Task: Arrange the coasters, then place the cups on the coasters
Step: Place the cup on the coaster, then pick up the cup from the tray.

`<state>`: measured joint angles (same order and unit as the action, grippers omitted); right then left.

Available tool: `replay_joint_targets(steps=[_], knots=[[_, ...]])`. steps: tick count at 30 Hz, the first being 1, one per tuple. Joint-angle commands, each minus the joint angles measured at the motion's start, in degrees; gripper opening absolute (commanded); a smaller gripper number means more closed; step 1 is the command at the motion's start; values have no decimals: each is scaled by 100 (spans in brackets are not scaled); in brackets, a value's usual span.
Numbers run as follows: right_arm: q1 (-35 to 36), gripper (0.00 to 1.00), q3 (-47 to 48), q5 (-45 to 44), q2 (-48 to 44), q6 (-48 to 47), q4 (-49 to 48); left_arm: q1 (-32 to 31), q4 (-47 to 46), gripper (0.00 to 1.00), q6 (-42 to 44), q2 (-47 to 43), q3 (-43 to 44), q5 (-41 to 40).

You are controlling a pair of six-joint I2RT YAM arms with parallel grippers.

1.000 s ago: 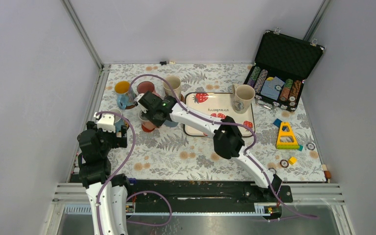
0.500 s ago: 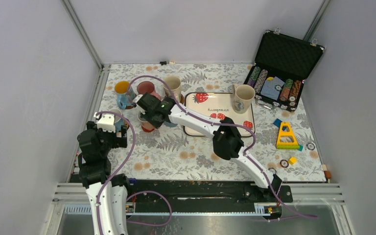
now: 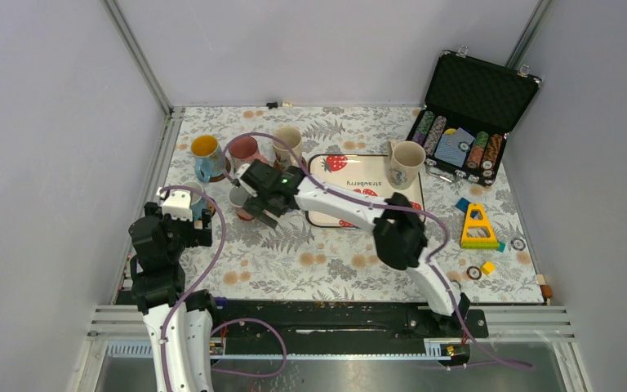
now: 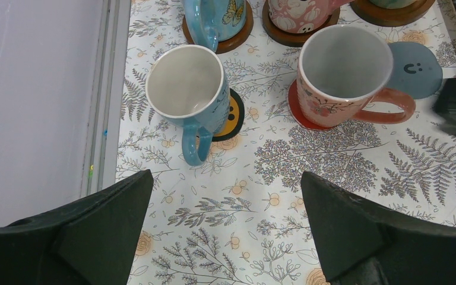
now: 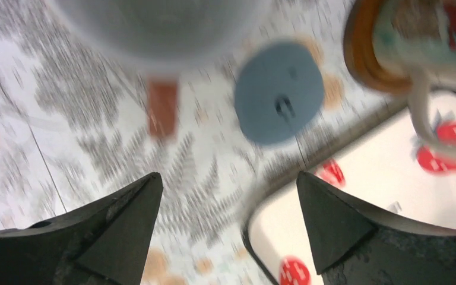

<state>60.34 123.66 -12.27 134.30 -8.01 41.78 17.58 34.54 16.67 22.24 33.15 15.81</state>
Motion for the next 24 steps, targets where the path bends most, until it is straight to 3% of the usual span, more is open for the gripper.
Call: replay_joint_targets(steps=[1, 7, 11, 17, 24], knots=[[-302, 97, -1439, -340, -2172, -389, -525, 43, -274, 99, -7, -6, 14, -95], [-1174, 100, -3664, -637, -4802, -672, -1107, 43, -262, 99, 5, -96, 16, -24], [-2186, 100, -4720, -838, -5714, -604, -1455, 43, -230, 99, 34, -55, 19, 45], [-2705, 100, -5528, -1687, -5645, -516, -2162, 43, -220, 99, 62, -145, -5, 187], [-2790, 100, -5002, -2507, -4464, -672, -2361, 43, -222, 99, 56, -190, -14, 188]])
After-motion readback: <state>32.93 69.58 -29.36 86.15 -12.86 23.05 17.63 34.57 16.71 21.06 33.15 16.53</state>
